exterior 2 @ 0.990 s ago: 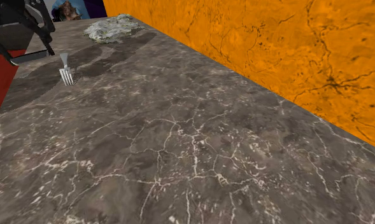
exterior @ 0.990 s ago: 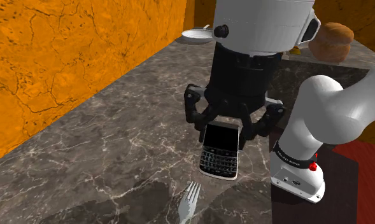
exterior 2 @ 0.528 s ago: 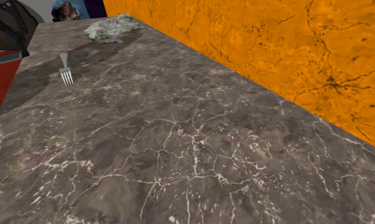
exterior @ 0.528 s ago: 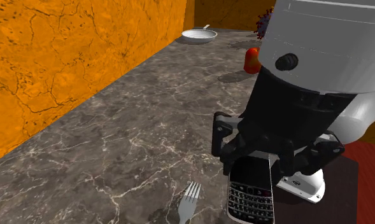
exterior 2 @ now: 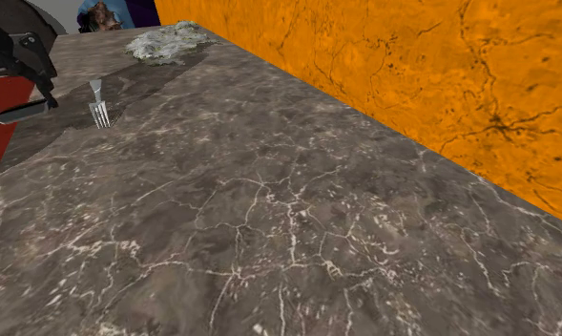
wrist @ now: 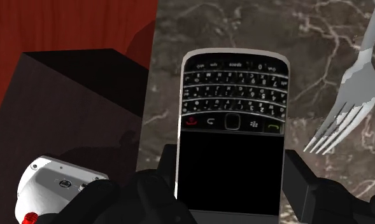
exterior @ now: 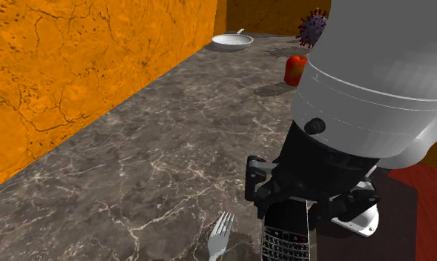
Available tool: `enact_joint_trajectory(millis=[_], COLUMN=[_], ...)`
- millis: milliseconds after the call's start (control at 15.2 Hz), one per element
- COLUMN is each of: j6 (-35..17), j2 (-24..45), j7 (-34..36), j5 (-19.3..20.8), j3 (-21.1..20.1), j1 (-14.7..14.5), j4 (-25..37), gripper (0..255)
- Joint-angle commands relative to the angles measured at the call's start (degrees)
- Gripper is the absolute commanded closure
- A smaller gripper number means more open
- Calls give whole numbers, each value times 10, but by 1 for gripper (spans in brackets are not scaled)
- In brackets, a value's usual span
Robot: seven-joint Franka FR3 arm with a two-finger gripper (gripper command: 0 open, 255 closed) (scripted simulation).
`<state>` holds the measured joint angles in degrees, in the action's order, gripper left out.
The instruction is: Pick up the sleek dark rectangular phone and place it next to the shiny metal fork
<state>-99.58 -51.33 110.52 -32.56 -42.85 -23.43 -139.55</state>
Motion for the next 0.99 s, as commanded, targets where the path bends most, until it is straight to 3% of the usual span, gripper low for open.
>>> enact_joint_trajectory(millis=[0,330,858,924], j6=[-15,-53,-53,-53], j2=[-2,0,0,1], j7=[-2,-6,-6,-5], j5=[-8,-26,-26,-26], j3=[-8,-30,-30,-30], j1=[-3,-7,-7,-7], j4=[-16,-50,-50,-50], gripper=[255,255,255,0])
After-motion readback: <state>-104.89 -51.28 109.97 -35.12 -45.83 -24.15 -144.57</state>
